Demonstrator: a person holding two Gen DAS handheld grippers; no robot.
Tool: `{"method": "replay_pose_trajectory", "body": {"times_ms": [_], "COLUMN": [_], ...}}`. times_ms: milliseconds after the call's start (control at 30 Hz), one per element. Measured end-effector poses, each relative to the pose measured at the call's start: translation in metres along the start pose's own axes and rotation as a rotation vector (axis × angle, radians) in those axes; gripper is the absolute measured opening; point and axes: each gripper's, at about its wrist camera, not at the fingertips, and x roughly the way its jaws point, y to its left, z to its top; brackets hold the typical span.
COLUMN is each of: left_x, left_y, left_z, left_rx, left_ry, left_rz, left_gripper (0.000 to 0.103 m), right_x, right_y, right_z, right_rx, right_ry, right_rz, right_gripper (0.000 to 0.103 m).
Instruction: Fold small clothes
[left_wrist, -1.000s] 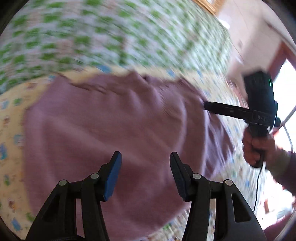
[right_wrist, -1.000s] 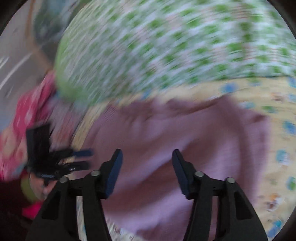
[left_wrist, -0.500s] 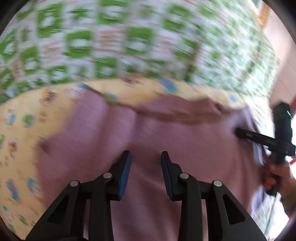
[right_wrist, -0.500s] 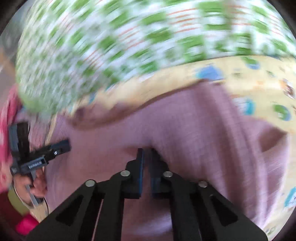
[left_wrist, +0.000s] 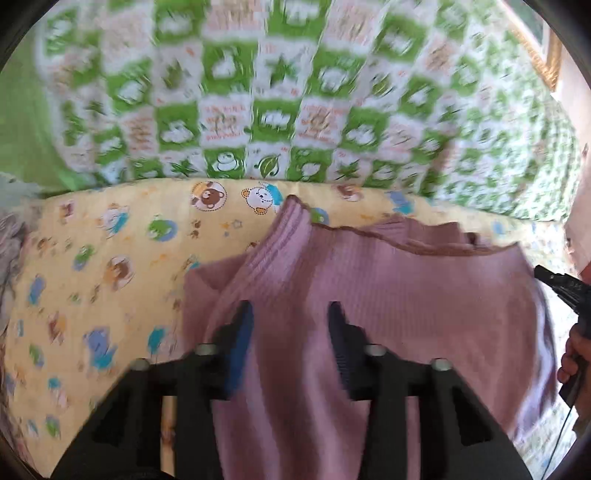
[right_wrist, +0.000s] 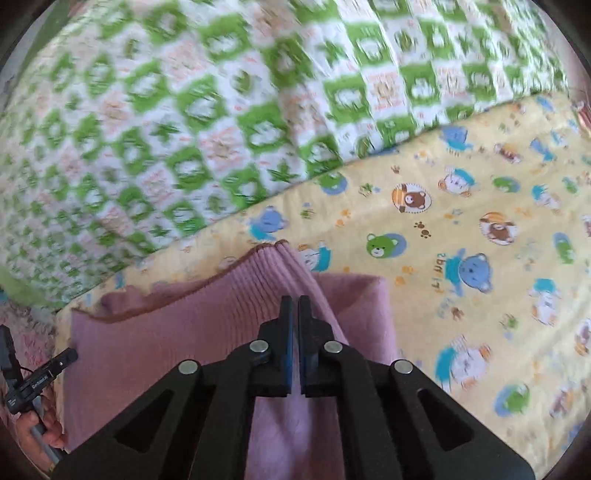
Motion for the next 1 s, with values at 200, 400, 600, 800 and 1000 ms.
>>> {"method": "replay_pose_trajectory", "body": {"times_ms": [200,400,600,800,1000], "left_x": [-0.036,-0.012,-0.014,-0.037,-0.074], "left_y": [-0.020,0.010,0.040,0.058,0.073], "left_z": [-0.054,-0.083,-0.079,-0.091,-0.119], "left_rx": [-0.037,-0.153,-0.224,-0.301,-0.414], "left_ry": [0.038,0.110,0.113,0.098,0.081], "left_rz": [-0.061,0.015,0.047,0.051,0.048], "left_gripper": [0.045,0.046,0.043,0.044,0.057], "right_x": [-0.026,-0.013,-0.029,-0.056,-0.061], "right_y": [0.037,0.000,-0.023,-0.002,0.050], "right_z": [-0.056,-0.087,-0.072,-0.069,-0.074], "right_rx": [-0.111,-0.026,0.044,0.028,-0.039], "right_ry": [0.100,0.179,0.118,0.084,0.100], "right_rz": [0.151,0.017,-0.074,-0.074,0.009], "right_gripper": [0.004,0.002,0.000,0.003,0.004]}}
